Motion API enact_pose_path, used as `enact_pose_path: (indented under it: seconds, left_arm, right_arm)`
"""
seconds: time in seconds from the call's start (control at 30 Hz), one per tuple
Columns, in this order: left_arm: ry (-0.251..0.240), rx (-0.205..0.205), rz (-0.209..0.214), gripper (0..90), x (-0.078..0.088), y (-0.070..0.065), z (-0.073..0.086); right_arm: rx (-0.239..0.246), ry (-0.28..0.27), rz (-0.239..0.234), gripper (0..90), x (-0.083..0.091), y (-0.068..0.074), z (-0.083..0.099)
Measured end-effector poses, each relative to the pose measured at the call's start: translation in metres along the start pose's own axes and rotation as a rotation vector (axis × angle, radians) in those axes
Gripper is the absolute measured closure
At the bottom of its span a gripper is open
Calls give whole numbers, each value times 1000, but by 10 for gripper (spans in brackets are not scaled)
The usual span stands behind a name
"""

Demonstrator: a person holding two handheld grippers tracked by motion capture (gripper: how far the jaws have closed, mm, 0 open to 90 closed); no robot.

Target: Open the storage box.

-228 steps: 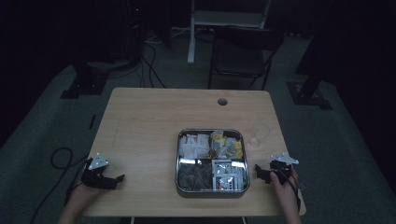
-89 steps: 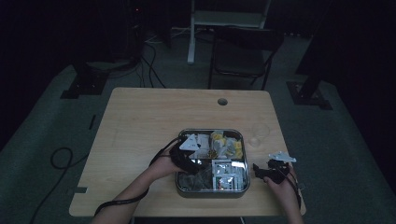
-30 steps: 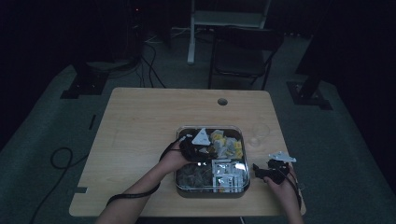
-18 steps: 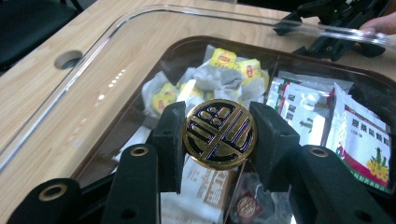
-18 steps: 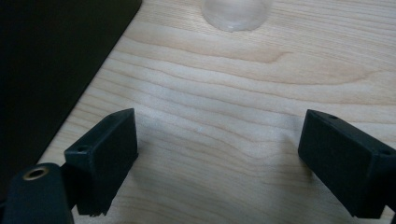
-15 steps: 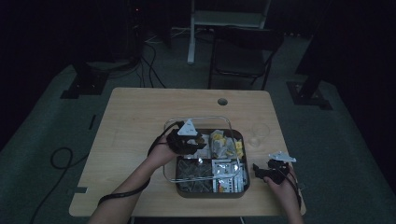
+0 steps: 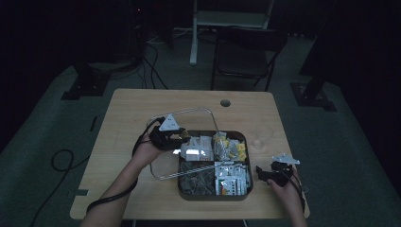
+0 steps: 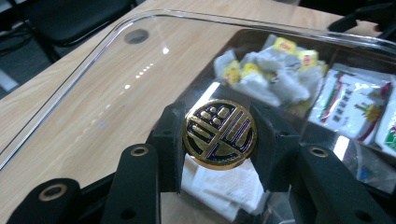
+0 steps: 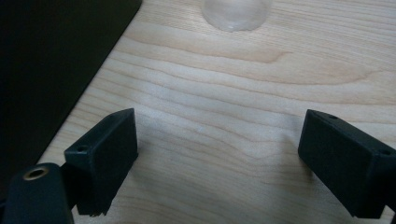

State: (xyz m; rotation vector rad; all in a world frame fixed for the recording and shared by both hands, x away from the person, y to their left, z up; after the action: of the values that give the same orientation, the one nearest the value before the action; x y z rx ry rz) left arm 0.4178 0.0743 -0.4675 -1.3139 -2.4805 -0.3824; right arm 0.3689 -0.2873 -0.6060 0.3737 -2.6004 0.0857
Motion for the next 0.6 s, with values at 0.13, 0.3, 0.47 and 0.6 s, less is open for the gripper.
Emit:
enact_pose_path:
  seconds: [0.13, 0.3, 0.47, 0.6]
  left_arm:
    - [6, 20, -45, 595, 8, 14, 8]
    - [10, 47, -99, 595, 21, 33, 19]
    - [6, 80, -157, 595, 35, 51, 27]
    - [9, 101, -209, 594, 47, 68, 36]
  right_arm:
    - [1, 0, 0, 115, 0, 0, 0]
    - [0, 0, 0, 115, 0, 0, 0]
    - [1, 1, 0, 115, 0, 0, 0]
    - [-2, 1, 0, 115, 0, 0, 0]
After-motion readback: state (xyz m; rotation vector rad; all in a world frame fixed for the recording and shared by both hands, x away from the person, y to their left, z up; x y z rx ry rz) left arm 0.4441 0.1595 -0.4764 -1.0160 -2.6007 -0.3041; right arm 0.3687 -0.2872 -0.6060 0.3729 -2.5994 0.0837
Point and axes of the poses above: each handheld gripper's, and its own axes: x roughly backward along the jaws, z roughly out of its underside, y roughly to its left, the point moved 8 cm from there along -x, roughly forward along the jaws, and after that the axes turned 14 degrees about -y, right-handed, at the moved point
